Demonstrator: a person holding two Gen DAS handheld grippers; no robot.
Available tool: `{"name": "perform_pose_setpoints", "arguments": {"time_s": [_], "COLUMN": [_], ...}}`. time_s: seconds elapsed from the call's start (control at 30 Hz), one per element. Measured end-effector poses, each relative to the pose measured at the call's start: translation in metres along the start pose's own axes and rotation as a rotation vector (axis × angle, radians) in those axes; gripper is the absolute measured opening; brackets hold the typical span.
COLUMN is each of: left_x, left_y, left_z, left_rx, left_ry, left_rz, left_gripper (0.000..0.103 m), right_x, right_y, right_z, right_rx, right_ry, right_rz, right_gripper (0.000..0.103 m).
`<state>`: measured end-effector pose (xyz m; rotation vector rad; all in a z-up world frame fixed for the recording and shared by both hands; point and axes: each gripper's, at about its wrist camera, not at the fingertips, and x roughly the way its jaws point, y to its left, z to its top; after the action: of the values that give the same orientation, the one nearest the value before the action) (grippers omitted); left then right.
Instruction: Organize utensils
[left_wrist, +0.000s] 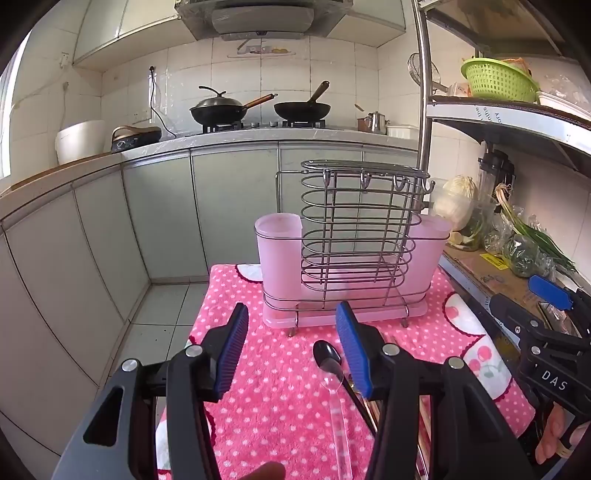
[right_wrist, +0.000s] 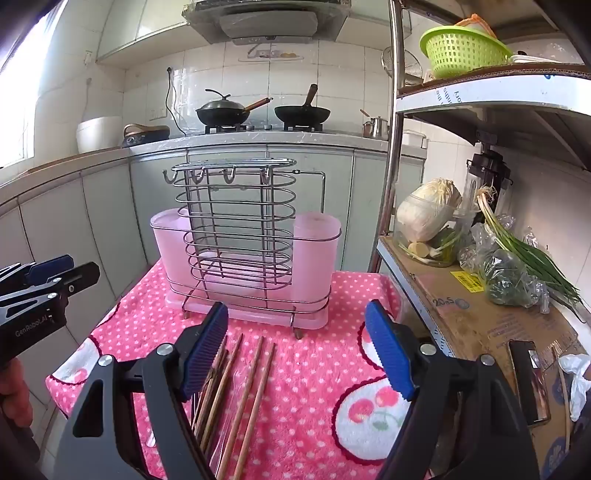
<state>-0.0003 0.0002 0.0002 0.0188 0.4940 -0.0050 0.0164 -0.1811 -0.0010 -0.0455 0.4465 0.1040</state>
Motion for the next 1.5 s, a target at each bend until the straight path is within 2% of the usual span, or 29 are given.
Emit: {"name": "perform_pose_setpoints", "arguments": {"time_s": [1.5], "left_x": [-0.011], "left_y": [0.013], "left_z": [0.005], "left_rx": [-0.048], "left_ry": [-0.023], "left_rz": [0.0], "left_gripper": [0.049], "right_x": [-0.015], "right_y": [0.005], "right_z": [0.007], "right_rx": [-0.027], "right_ry": [-0.043], "right_rz": [-0.006], "right_gripper": [0.077]}}
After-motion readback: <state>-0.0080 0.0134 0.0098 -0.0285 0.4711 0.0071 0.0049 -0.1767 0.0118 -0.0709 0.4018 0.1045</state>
